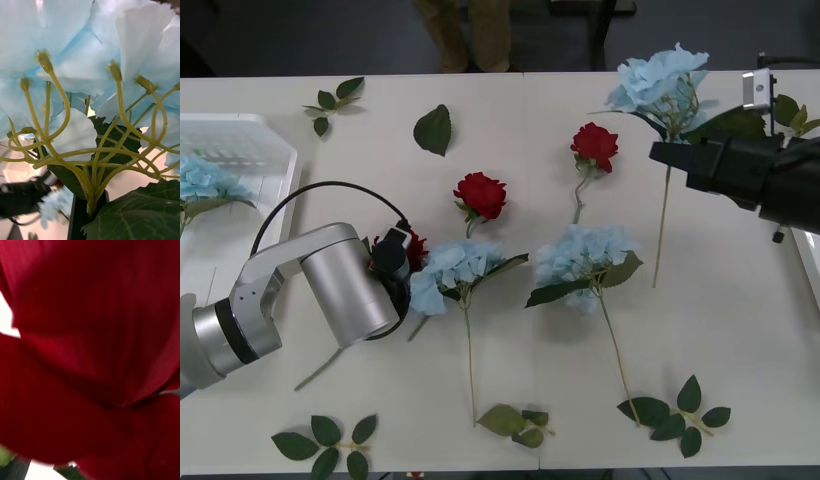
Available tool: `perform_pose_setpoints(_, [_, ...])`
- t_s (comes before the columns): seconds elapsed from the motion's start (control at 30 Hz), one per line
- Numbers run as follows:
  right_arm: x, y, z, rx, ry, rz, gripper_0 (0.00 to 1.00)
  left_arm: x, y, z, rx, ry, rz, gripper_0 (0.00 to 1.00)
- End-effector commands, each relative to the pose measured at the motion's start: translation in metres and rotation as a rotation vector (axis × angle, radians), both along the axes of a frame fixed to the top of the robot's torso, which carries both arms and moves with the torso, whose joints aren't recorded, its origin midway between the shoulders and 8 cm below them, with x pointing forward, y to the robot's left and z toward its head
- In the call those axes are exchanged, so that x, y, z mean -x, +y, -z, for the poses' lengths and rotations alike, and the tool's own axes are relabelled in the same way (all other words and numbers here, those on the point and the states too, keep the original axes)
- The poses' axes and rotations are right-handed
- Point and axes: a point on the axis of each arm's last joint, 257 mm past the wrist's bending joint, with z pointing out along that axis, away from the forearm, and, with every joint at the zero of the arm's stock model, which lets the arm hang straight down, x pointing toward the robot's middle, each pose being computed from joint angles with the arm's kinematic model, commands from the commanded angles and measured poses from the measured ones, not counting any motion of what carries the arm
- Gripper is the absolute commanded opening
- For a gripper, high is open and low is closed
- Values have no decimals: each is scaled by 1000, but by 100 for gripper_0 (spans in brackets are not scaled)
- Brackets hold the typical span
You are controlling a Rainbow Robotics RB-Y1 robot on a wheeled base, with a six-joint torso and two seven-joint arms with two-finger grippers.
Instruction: Place the red flowers into the right box and the blue flowers into the left box. If a person shows an open palm, hand one flower to the person first, then continue sorting.
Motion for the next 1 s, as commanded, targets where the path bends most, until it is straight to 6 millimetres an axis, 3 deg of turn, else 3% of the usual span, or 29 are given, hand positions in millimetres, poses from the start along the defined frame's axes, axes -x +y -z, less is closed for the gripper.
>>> perform_pose_setpoints(0.03, [-6, 78, -46, -156, -10, -94, 0, -4, -19, 28, 95, -17, -35, 84])
perform_pose_setpoints(0.1, [-12, 100, -51, -156, -30, -99, 0, -9, -15, 34, 100, -26, -29, 84])
perform_pose_setpoints(0.17, [-15, 116, -53, -158, -33, -100, 0, -12, -11, 37, 96, -35, -21, 72])
perform_pose_setpoints(0.2, [-16, 126, -55, -171, -25, -100, 0, -15, -8, 39, 90, -43, -18, 25])
perform_pose_setpoints(0.23, [-16, 130, -55, -178, -20, -102, 0, -16, -7, 39, 89, -44, -17, 5])
perform_pose_setpoints(0.27, [-18, 133, -55, -180, -22, -94, 0, -16, -5, 40, 84, -45, -16, 0])
perform_pose_setpoints(0.63, [-18, 136, -54, -192, -19, -92, 0, -16, -5, 39, 83, -44, -9, 0])
perform_pose_setpoints(0.77, [-18, 136, -54, -195, -15, -92, 0, -18, 3, 36, 70, -50, -8, 0])
perform_pose_setpoints(0.93, [-17, 136, -56, -205, -12, -96, 0, -22, 38, 12, 43, -33, 24, 0])
perform_pose_setpoints(1.0, [-16, 136, -57, -210, -10, -99, 0, -22, 60, -7, 49, -3, 38, 0])
